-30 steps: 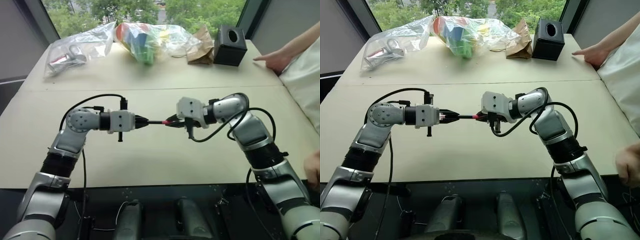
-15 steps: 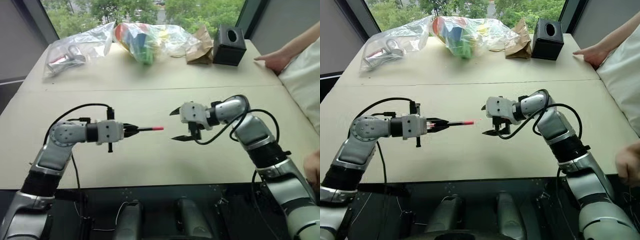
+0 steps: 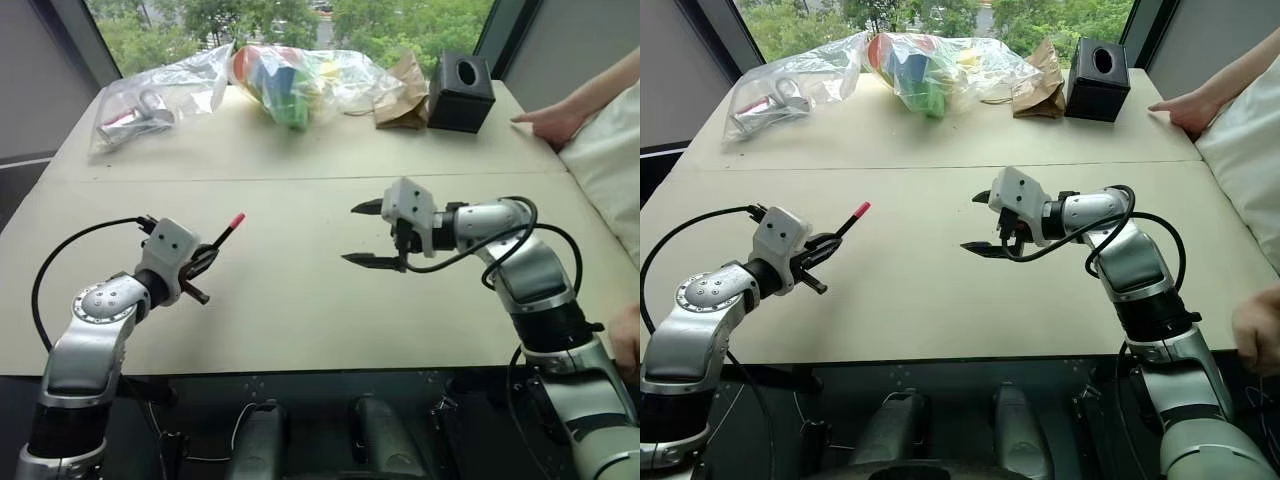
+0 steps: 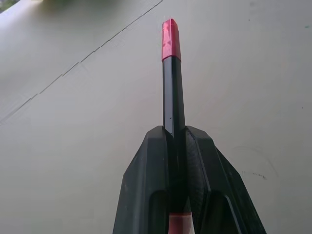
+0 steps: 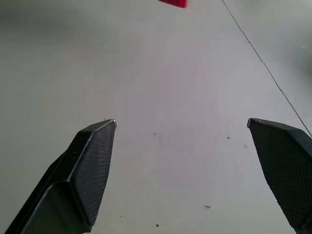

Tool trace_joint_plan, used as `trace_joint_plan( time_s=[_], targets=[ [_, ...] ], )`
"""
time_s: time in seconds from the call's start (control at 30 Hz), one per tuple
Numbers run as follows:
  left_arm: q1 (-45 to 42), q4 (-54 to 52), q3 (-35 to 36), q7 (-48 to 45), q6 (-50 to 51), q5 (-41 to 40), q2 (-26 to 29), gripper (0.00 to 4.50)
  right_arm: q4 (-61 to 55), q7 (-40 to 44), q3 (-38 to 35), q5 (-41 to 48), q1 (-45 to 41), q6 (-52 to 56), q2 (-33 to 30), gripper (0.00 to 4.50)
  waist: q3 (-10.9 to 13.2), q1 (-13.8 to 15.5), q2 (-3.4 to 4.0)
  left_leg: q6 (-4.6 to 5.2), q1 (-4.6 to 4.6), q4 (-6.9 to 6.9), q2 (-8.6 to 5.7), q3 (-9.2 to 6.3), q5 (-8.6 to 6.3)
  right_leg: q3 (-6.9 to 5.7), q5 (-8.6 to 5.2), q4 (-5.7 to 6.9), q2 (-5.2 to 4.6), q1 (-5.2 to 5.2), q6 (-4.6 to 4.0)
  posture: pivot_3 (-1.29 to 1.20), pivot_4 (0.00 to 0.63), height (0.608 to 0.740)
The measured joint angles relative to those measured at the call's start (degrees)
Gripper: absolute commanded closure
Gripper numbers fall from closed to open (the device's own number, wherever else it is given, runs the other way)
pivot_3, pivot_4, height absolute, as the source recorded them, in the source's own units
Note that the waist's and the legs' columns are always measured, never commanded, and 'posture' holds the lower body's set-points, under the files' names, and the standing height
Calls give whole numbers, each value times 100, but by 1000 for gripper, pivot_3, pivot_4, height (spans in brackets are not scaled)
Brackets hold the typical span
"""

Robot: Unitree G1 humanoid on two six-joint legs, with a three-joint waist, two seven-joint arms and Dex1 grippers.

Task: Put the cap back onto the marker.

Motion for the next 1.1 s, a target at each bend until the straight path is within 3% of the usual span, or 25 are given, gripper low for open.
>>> trace_joint_plan(
  time_s=[0.13,0.33,0.4,0.47,0.63,0.87,1.1],
  targets=[
    [-138,-210,334,869,1365,-97,-609,4500,-318,-330,-132,214,69,404,135,49,-2,7,-4,0,1,1,-1,-3,0,-1,0,0,-1,1,0,0,150,740],
    [-167,-201,576,1374,2294,-216,-730,4500,-524,-580,-165,335,97,635,115,49,-2,7,-3,-1,2,0,-1,-2,0,-1,0,0,-1,1,-1,0,150,740],
    [-153,-207,596,1456,2422,-258,-770,3477,-565,-626,-164,370,127,670,113,0,-2,11,-4,-1,1,0,-1,-2,0,-1,0,-2,-2,1,-1,0,150,740],
    [-127,-236,684,1532,2530,-318,-825,2759,-613,-659,-165,393,134,684,109,0,-2,9,-4,-1,1,0,-1,-1,0,0,0,-2,-3,1,-1,0,150,740],
    [-98,-477,802,1707,2733,-455,-966,109,-617,-704,-164,432,134,685,91,0,-2,13,-4,-2,1,0,-2,-1,0,0,0,-3,-4,1,-2,0,150,740],
    [55,-1508,1102,2197,2839,-474,-1387,40,-628,-433,-187,696,131,733,-132,0,-2,15,-5,-2,0,0,-3,0,0,0,0,-4,-8,2,-2,0,150,740],
    [483,-3161,1429,2534,3409,-481,-1706,40,-773,-18,-470,1507,-73,1126,-319,0,-2,8,-6,-2,1,0,-3,1,0,1,0,-5,-6,3,-2,0,150,740]
  ],
)
